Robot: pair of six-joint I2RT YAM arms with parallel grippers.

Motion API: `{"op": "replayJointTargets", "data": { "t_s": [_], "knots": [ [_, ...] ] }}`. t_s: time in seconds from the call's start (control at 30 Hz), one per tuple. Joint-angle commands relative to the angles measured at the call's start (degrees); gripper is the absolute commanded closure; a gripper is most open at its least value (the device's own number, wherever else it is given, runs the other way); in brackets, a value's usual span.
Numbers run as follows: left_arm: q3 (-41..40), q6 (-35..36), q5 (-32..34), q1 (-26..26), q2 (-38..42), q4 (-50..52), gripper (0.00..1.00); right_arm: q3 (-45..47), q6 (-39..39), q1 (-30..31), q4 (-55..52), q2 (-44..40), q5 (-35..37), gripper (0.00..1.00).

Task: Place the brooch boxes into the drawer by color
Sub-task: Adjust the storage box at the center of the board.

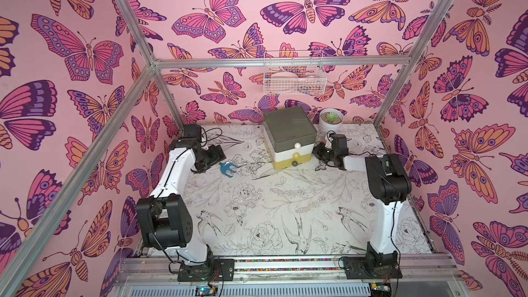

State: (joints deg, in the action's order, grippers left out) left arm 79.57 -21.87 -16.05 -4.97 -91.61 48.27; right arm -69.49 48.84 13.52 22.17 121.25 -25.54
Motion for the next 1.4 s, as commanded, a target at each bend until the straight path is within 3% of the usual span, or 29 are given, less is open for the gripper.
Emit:
{"op": "replayJointTargets", "data": {
  "t_s": [0.0, 0.4, 0.63, 0.83, 0.87, 0.9, 0.97, 1.0, 1.23, 1.37],
  "knots": [
    [-0.2, 0.8, 0.7, -0.4, 0.0, 1.3, 0.14, 0.5, 3.5, 3.2, 4.3, 1.6, -5.8, 1.0],
    [-0.7, 1.2, 1.0, -0.5, 0.5, 1.4, 0.14, 2.3, 7.5, 9.8, 9.2, 0.8, -4.1, 1.0],
    [-1.0, 1.4, 0.9, -0.7, 0.7, 1.4, 0.14, 4.2, 9.9, 10.5, 11.8, -0.9, -3.3, 1.0],
    [-0.2, 1.8, 2.7, -1.1, 1.0, 1.4, 0.14, 5.8, 7.4, 10.5, 9.2, -5.0, -1.6, 0.99],
    [0.3, 1.9, 3.3, -1.3, 1.1, 1.3, 0.13, 5.9, 6.3, 10.4, 7.7, -6.2, -1.2, 0.93],
    [0.9, 2.0, 3.7, -1.6, 1.3, 1.4, 0.12, 6.0, 4.9, 10.3, 6.0, -7.7, -0.5, 0.81],
    [2.2, 2.0, 4.7, -2.0, 1.6, 1.3, 0.08, 6.3, 1.0, 10.0, 0.7, -11.0, 2.4, 0.46],
    [2.9, 1.9, 5.0, -2.1, 1.9, 1.1, 0.06, 6.4, -2.0, 9.8, -3.1, -13.0, 5.0, 0.35],
    [3.9, 2.8, 7.4, -2.0, 3.3, -2.9, 0.0, 6.6, -16.5, 8.0, -19.7, -25.2, 17.8, 0.01],
    [1.6, 5.4, 14.3, -2.0, 6.2, -7.9, 0.0, 7.2, -22.9, 7.6, -27.0, -34.0, 26.9, 0.01]
  ]
}}
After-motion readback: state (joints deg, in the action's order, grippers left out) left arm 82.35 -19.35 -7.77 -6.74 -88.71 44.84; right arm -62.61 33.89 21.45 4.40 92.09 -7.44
